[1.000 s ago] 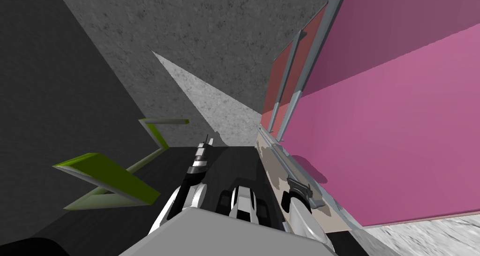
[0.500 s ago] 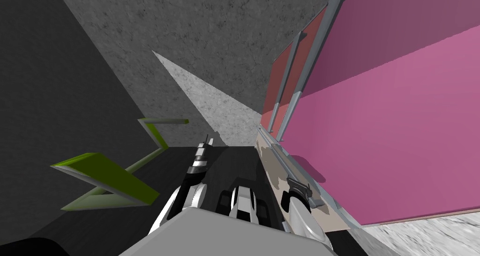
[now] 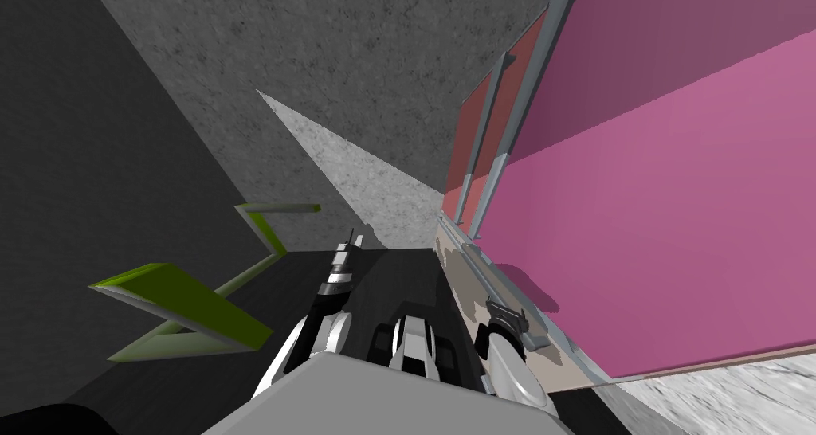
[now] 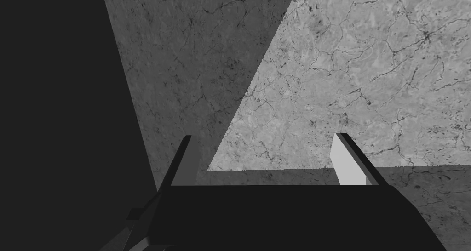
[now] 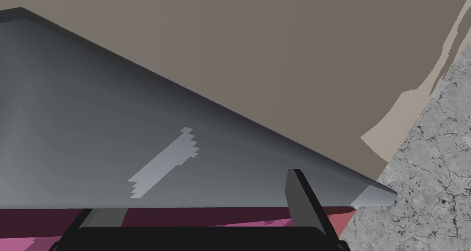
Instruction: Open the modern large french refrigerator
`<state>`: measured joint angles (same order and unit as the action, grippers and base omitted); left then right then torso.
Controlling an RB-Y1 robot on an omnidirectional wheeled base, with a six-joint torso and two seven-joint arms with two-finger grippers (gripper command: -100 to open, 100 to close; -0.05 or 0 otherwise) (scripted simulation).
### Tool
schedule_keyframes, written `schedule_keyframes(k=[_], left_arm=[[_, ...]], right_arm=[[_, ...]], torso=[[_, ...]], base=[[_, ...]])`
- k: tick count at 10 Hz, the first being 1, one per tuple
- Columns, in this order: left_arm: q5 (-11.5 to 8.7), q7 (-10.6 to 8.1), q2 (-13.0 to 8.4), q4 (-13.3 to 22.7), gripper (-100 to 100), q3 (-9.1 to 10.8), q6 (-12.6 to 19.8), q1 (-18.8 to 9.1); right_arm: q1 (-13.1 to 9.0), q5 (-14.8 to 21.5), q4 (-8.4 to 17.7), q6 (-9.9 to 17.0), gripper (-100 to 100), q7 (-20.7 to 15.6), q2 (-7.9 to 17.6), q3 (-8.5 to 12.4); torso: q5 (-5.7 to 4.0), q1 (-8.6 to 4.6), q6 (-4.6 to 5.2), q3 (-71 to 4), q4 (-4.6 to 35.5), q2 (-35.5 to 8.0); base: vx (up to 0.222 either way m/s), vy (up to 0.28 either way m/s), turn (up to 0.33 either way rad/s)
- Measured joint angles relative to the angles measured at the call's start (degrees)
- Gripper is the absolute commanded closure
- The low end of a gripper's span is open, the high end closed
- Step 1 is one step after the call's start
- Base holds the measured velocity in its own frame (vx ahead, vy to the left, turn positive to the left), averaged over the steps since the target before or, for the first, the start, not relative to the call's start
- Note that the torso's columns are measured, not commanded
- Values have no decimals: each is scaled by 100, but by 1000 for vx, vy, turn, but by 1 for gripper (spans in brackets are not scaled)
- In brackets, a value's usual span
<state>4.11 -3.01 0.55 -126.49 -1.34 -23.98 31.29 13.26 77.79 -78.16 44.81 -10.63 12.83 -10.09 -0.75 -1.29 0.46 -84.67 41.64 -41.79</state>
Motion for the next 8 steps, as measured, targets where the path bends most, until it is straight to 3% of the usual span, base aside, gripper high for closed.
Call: schedule_keyframes(k=[6,8], left_arm=[[0,0,0,0,0,0,0,0],[0,0,0,0,0,0,0,0]], right_arm=[[-5,786,452,445,-100,-218,28,-272],[66,954,449,579,-100,-432,21,-330]], torso=[[21,16,38,25,14,-61],[41,35,37,27,26,-74]], base=[[-3,-4,16],[-4,-5,11]])
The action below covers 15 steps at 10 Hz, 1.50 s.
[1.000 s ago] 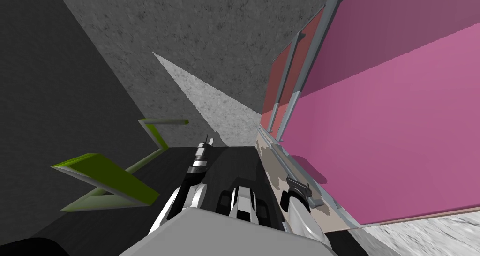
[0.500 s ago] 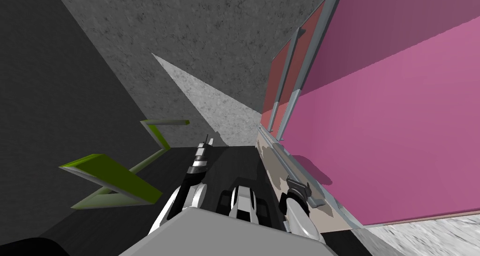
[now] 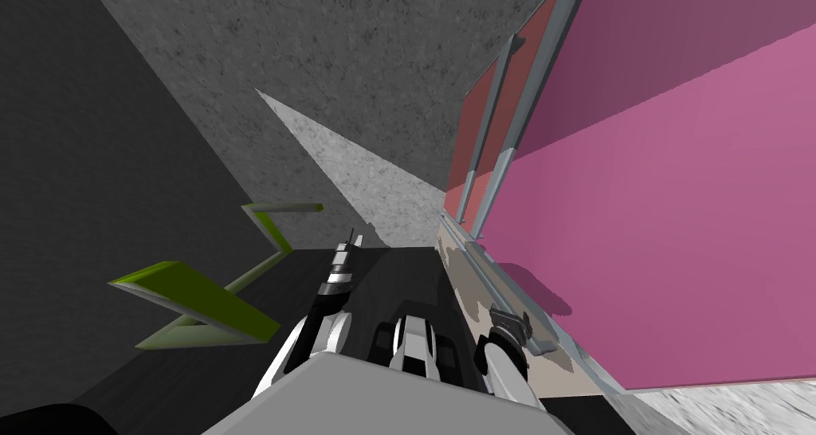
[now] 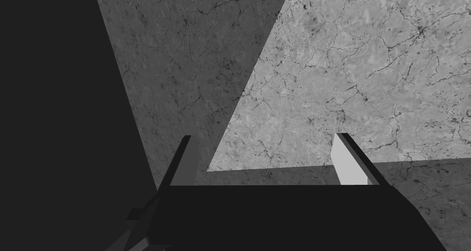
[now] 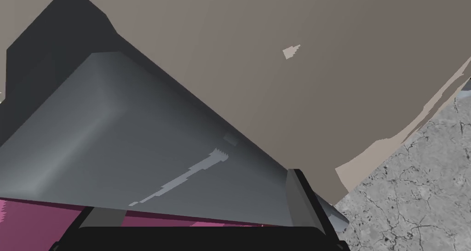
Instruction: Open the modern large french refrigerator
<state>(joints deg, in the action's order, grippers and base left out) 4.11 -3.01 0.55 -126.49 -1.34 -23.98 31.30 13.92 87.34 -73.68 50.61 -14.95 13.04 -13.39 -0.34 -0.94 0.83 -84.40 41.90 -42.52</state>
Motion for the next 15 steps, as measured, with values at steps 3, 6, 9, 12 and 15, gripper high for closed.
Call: schedule_keyframes(k=[3,6,9,12,15], left_arm=[[0,0,0,0,0,0,0,0],[0,0,0,0,0,0,0,0],[0,0,0,0,0,1,0,0],[0,0,0,0,0,0,0,0],[0,0,0,0,0,0,0,0]], right_arm=[[7,301,226,180,-100,-16,15,-100],[74,710,472,459,-100,-158,10,-243],[132,1084,799,698,-100,-263,69,-343],[193,1454,1073,971,-100,-440,76,-454],[223,1818,1336,1208,-100,-600,72,-584]], torso=[[3,2,-2,0,2,-1],[15,23,-17,-6,12,7],[26,45,-49,-6,32,4],[38,106,-83,-20,37,29],[35,95,-83,-18,38,26]], base=[[-18,0,2],[-16,-11,5],[-19,-18,-23],[-20,-17,15],[-9,-3,9]])
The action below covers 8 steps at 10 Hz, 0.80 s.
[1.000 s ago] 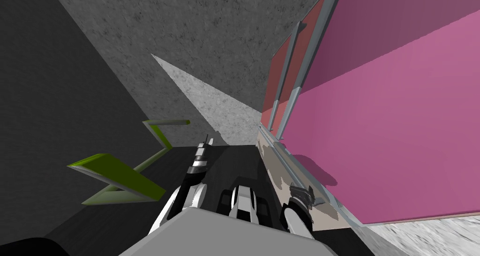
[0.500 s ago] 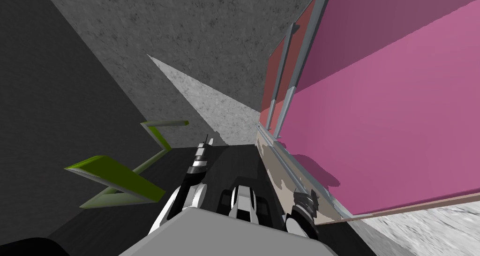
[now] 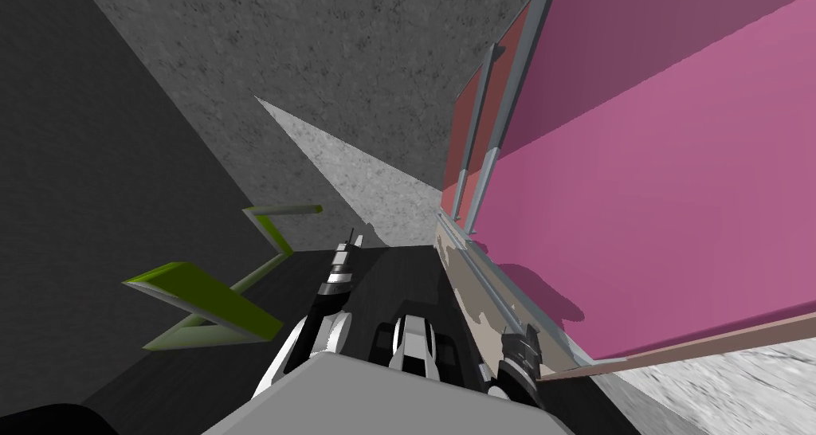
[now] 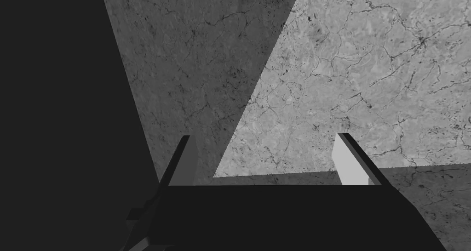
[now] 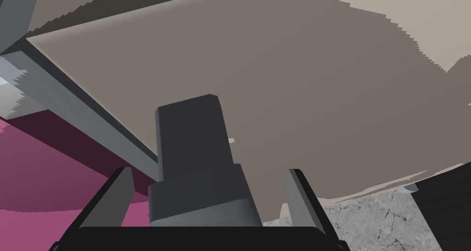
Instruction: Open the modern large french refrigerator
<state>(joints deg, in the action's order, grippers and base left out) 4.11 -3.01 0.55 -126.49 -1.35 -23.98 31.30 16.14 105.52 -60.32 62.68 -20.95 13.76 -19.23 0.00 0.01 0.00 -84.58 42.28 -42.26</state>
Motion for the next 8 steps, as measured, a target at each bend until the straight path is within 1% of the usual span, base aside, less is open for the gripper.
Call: schedule_keyframes(k=[2,4,6,8], left_arm=[[0,0,0,0,0,0,0,0],[0,0,0,0,0,0,0,0],[0,0,0,0,0,0,0,0],[0,0,0,0,0,0,0,0]], right_arm=[[8,225,195,144,-100,-76,13,-78],[35,432,337,275,-100,-168,18,-153],[14,666,580,432,-100,-233,6,-238],[48,911,737,590,-100,-329,24,-322]], torso=[[-1,-3,0,2,1,-3],[0,-1,0,2,1,-3],[0,-1,0,1,1,-2],[0,-1,0,1,1,-2]], base=[[-10,-5,8],[-11,-6,8],[-13,-7,12],[-10,-5,3]])
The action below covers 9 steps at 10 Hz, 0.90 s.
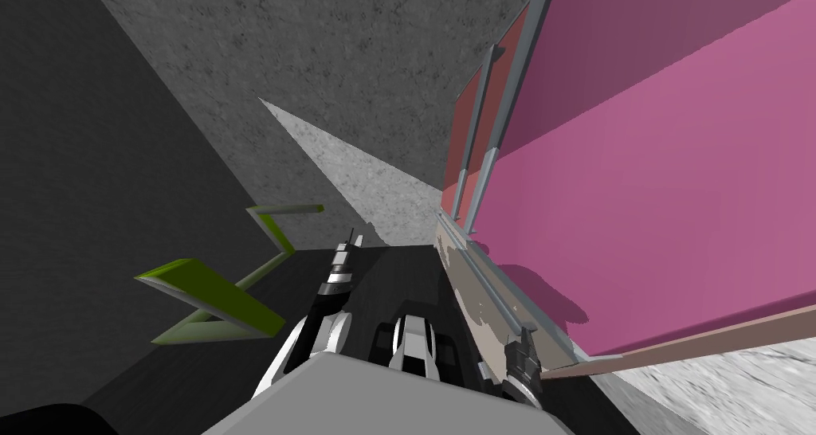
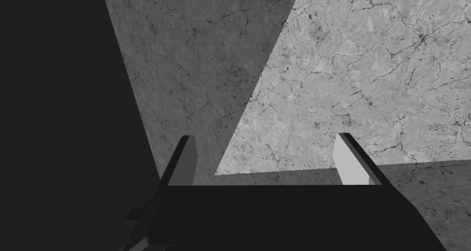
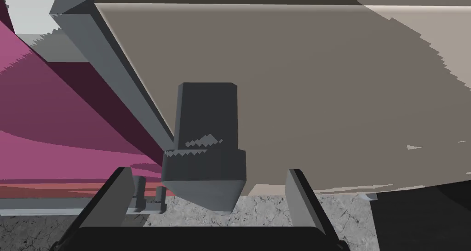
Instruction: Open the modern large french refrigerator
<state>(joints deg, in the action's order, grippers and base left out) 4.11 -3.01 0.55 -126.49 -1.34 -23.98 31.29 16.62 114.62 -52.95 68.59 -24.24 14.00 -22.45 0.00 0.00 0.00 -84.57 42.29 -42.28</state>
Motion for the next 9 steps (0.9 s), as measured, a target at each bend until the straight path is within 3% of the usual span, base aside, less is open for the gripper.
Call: schedule_keyframes(k=[2,3,9], left_arm=[[0,0,0,0,0,0,0,1],[0,0,0,0,0,0,0,1],[0,0,2,0,0,-2,0,0]], right_arm=[[-21,-41,-55,-58,-100,-32,70,32],[-26,-48,-65,-81,100,-40,80,38],[21,-42,-313,-167,100,-245,44,39]], torso=[[0,-5,-1,-7,-3,12],[-1,-1,1,-4,-3,5],[10,17,4,-1,4,-7]], base=[[24,-17,6],[0,0,0],[-32,153,-14]])
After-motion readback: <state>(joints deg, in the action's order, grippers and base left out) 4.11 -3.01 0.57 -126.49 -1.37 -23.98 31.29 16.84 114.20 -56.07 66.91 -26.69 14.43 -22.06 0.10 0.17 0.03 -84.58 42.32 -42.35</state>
